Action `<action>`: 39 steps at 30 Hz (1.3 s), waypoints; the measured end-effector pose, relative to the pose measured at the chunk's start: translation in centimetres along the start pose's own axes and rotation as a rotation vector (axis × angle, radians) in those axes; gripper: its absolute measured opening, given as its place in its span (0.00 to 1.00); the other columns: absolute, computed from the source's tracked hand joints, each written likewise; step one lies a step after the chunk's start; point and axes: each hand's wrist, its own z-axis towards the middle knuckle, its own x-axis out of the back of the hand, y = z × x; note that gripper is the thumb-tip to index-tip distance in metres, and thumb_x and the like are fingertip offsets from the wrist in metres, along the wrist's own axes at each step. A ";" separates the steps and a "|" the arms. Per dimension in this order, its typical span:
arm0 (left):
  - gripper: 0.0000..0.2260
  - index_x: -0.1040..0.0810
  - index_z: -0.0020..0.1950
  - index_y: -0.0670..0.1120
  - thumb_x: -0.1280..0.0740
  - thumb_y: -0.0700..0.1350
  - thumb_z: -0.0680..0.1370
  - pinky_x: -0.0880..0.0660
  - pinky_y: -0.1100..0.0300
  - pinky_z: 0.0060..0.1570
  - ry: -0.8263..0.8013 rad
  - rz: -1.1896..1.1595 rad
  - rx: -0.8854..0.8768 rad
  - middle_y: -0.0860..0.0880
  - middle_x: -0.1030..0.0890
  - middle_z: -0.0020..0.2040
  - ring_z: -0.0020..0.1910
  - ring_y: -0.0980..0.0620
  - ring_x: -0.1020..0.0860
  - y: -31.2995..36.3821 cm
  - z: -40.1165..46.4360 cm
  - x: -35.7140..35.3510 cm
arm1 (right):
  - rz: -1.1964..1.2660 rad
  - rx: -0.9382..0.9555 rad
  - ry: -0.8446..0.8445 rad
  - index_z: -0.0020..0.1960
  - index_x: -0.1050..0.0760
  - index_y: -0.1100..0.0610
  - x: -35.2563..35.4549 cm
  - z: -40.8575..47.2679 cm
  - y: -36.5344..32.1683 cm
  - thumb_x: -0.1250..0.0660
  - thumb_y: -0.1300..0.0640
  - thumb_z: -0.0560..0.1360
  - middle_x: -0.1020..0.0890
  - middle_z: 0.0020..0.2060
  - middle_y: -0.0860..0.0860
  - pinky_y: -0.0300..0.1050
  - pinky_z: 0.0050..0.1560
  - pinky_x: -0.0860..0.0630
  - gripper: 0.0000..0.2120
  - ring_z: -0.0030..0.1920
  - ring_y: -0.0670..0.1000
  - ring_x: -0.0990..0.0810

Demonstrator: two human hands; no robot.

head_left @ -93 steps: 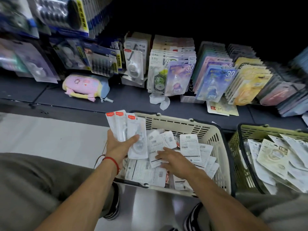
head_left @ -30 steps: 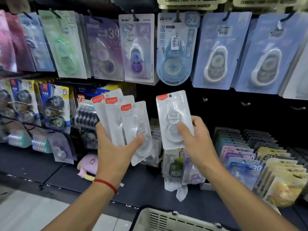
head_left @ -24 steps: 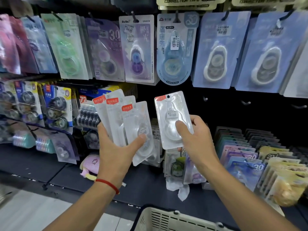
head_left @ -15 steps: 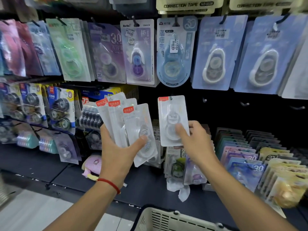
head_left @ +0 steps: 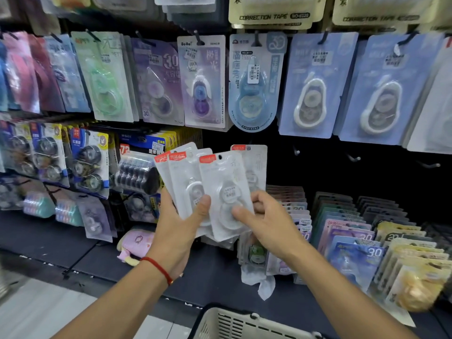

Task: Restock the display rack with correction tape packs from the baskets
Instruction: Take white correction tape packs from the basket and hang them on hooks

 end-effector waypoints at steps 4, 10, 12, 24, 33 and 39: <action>0.31 0.29 0.72 0.55 0.22 0.50 0.71 0.21 0.40 0.66 0.081 0.110 -0.039 0.55 0.16 0.63 0.63 0.53 0.17 0.1 0.1 0.6 | 0.045 0.040 0.171 0.56 0.28 0.47 0.5 0.2 0.6 0.30 0.44 0.80 0.15 0.48 0.51 0.51 0.33 0.22 0.10 0.33 0.50 0.20; 0.30 0.28 0.70 0.56 0.20 0.52 0.71 0.20 0.45 0.64 0.108 0.210 -0.081 0.59 0.17 0.60 0.60 0.57 0.17 0.0 0.2 1.0 | 0.043 0.043 0.249 0.57 0.28 0.46 1.0 0.4 1.0 0.31 0.46 0.82 0.15 0.49 0.48 0.53 0.34 0.17 0.09 0.30 0.51 0.17; 0.30 0.28 0.69 0.57 0.18 0.53 0.71 0.20 0.50 0.62 0.112 0.220 -0.098 0.60 0.17 0.59 0.59 0.59 0.17 0.0 0.2 0.9 | 0.076 0.080 0.254 0.57 0.26 0.48 0.9 0.3 0.7 0.29 0.47 0.80 0.14 0.47 0.47 0.52 0.30 0.19 0.10 0.27 0.51 0.19; 0.32 0.25 0.65 0.63 0.17 0.57 0.64 0.18 0.51 0.59 0.085 0.225 -0.121 0.58 0.16 0.61 0.60 0.57 0.16 -0.1 0.0 1.2 | -0.435 -0.098 0.264 0.72 0.34 0.49 0.9 0.3 1.3 0.35 0.35 0.79 0.25 0.58 0.42 0.50 0.53 0.22 0.27 0.57 0.49 0.21; 0.41 0.27 0.71 0.53 0.13 0.54 0.63 0.17 0.44 0.59 -0.096 0.101 0.010 0.48 0.16 0.65 0.64 0.46 0.17 -0.7 -0.5 -0.1 | -0.145 0.052 -0.064 0.57 0.18 0.46 -1.1 -0.2 0.7 0.28 0.46 0.80 0.13 0.48 0.42 0.42 0.52 0.18 0.08 0.48 0.41 0.16; 0.23 0.24 0.66 0.59 0.22 0.45 0.75 0.15 0.39 0.49 -0.077 0.012 0.084 0.49 0.16 0.63 0.59 0.43 0.15 -0.3 -0.6 0.2 | 0.068 0.048 0.102 0.58 0.23 0.45 -0.2 -0.1 0.8 0.30 0.51 0.82 0.13 0.49 0.41 0.48 0.47 0.17 0.06 0.49 0.44 0.13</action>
